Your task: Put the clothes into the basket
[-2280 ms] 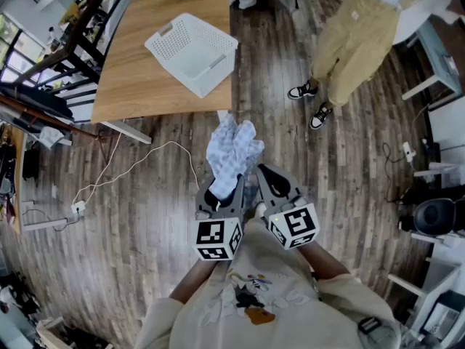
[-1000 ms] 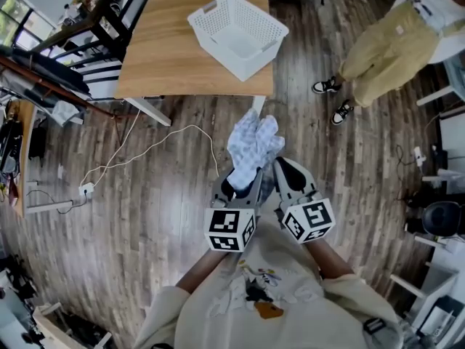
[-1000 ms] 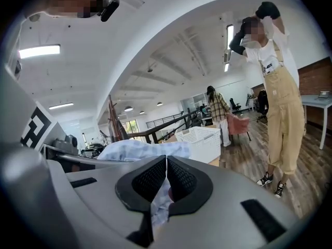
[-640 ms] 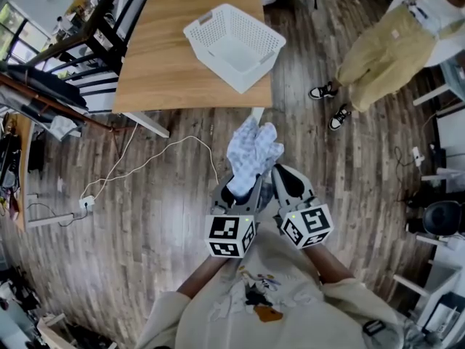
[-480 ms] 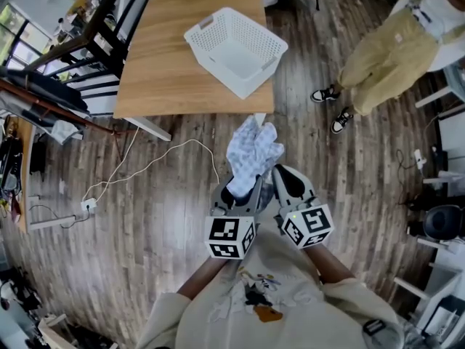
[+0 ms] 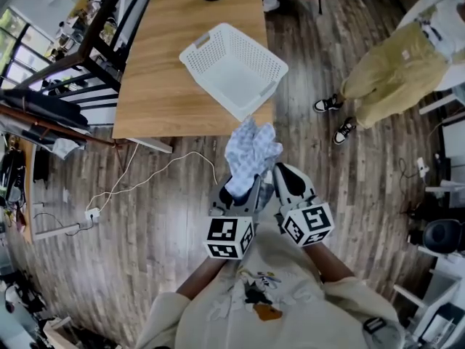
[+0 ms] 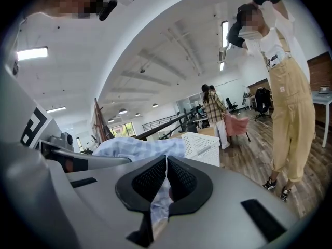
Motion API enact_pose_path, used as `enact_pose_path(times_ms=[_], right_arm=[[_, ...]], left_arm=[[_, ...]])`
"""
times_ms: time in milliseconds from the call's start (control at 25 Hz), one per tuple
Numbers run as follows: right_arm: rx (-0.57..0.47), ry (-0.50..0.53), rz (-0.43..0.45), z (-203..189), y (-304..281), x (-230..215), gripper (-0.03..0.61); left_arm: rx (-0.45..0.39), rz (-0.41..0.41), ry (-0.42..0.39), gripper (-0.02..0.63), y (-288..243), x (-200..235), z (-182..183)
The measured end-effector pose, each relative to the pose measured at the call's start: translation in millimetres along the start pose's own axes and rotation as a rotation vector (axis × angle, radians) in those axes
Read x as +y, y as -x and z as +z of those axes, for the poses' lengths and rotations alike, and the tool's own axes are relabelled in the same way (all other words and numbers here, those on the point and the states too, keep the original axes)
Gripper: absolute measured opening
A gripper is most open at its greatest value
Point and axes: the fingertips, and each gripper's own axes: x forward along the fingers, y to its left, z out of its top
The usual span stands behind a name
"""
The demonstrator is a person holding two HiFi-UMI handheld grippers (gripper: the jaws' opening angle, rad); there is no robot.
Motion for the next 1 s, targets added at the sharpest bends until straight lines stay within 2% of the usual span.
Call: enact_pose_path(times_ms=[560, 1000], right_arm=[[-0.022, 0.017, 0.081, 63, -67, -73, 0.025], [-0.035, 0.016, 0.124, 88, -91, -115, 0.025]], left_arm=[[-0.056, 0.051, 0.012, 0.202, -93, -13, 68], [-0.071, 0.079, 0.007, 0.202, -141, -27, 91]])
